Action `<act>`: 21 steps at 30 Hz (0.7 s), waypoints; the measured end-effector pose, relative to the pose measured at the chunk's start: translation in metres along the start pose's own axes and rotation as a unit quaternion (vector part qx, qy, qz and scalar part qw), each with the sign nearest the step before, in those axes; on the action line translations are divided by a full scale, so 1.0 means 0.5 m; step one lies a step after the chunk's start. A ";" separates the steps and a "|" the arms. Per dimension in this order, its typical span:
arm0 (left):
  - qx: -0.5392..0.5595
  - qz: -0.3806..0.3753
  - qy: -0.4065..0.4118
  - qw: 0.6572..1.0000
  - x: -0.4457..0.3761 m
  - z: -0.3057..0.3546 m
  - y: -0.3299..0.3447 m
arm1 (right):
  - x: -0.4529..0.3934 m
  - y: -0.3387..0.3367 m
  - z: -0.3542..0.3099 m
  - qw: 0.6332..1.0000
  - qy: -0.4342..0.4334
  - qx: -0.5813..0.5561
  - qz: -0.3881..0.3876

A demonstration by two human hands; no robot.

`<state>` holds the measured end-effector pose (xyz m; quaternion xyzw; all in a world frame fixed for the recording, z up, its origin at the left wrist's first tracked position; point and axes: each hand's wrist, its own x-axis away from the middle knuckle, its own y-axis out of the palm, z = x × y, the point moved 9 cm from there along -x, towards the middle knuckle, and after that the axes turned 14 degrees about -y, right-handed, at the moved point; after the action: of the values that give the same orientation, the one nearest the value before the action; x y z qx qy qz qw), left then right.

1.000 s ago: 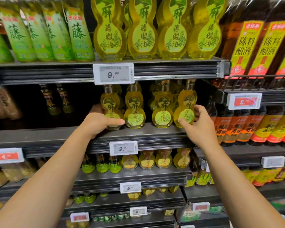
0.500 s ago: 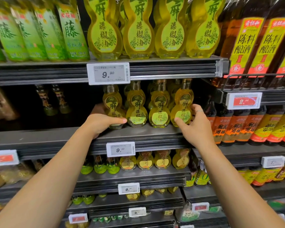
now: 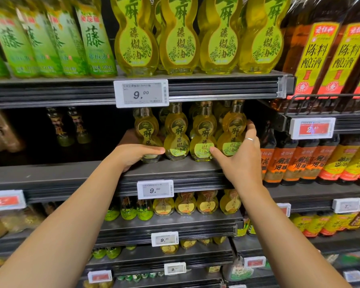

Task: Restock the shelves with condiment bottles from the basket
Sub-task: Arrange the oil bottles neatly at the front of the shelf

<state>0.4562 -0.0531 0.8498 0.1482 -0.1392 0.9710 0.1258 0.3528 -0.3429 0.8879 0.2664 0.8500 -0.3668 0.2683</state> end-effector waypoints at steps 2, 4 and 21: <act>0.002 -0.009 0.000 1.000 -0.001 0.001 0.004 | 0.002 0.003 -0.002 1.000 0.001 -0.003 -0.004; 0.012 -0.008 0.007 1.000 -0.001 0.001 0.000 | 0.007 0.002 -0.003 1.000 0.014 -0.012 -0.008; 0.032 0.030 0.063 0.997 0.024 0.008 -0.037 | 0.025 0.165 -0.263 0.994 -0.039 -0.011 -0.097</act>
<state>0.4511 -0.0349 0.8618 0.0867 -0.1040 0.9857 0.1004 0.3629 -0.1902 0.9173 0.1650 0.8649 -0.3917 0.2669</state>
